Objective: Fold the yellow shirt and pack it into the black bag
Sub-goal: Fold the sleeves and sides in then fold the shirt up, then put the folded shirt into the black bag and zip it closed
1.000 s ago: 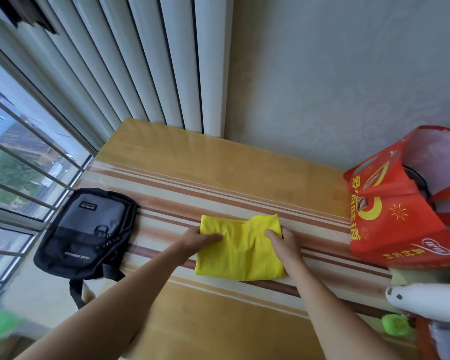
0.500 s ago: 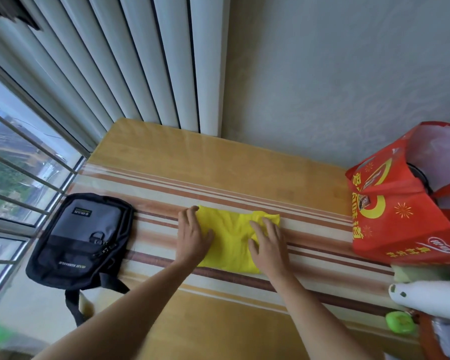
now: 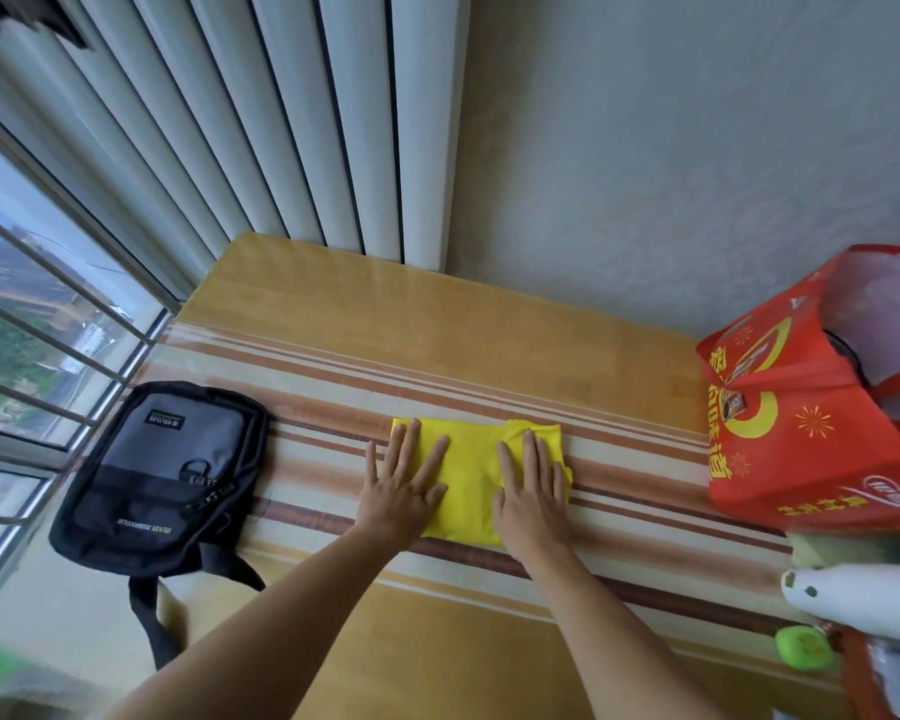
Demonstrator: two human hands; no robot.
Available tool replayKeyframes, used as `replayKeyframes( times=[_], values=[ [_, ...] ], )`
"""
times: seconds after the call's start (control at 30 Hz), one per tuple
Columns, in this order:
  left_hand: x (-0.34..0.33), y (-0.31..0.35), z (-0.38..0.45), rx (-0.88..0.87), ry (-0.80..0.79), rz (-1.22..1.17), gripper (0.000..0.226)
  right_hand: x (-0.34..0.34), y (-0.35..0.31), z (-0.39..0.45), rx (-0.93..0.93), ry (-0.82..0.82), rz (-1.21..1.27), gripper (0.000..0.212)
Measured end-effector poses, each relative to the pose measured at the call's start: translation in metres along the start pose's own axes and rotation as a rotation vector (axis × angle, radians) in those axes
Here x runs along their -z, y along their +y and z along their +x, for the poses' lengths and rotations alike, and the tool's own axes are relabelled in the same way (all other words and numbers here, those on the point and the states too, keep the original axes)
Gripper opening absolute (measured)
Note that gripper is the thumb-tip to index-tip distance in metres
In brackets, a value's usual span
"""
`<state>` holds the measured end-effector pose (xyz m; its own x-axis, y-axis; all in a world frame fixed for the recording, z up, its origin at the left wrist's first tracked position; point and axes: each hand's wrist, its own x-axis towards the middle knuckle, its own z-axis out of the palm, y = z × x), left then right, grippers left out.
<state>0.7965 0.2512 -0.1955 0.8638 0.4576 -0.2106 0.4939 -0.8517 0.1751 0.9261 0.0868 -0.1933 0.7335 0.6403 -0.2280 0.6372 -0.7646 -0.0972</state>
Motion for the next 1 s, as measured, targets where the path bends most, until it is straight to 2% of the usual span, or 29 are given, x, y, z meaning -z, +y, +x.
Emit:
replayKeyframes(
  times=[0.1,0.17,0.27,0.5,0.63,0.7,0.8,0.9,1.0],
  values=[
    [0.008,0.016,-0.001,-0.105,0.089,0.006,0.068,0.014,-0.022,-0.001,0.038,0.058,0.025,0.061],
    [0.004,0.019,-0.004,-0.154,0.068,0.010,0.066,0.009,-0.028,-0.001,0.065,0.006,0.041,0.059],
    [-0.012,0.011,-0.008,-0.136,0.026,0.018,0.064,-0.005,-0.022,-0.004,0.055,-0.117,0.031,0.059],
    [-0.006,0.010,-0.005,-0.161,-0.063,0.026,0.069,0.010,-0.027,0.000,0.039,-0.238,0.008,0.061],
    [0.008,-0.017,-0.023,-0.157,-0.047,0.016,0.071,0.024,-0.037,0.004,0.033,-0.207,0.021,0.060],
    [0.023,-0.041,-0.042,-0.100,-0.030,-0.007,0.069,0.029,-0.045,0.004,0.034,-0.149,0.013,0.056],
    [0.049,-0.084,-0.083,0.097,-0.004,-0.027,0.080,0.035,-0.068,-0.001,0.089,-0.087,-0.031,0.048],
    [0.066,-0.133,-0.129,0.276,0.020,0.051,0.078,0.047,-0.106,-0.012,0.157,-0.131,0.020,0.045],
    [0.071,-0.179,-0.169,0.419,-0.080,0.109,0.071,0.054,-0.147,-0.025,0.266,-0.176,0.122,0.032]
  ],
)
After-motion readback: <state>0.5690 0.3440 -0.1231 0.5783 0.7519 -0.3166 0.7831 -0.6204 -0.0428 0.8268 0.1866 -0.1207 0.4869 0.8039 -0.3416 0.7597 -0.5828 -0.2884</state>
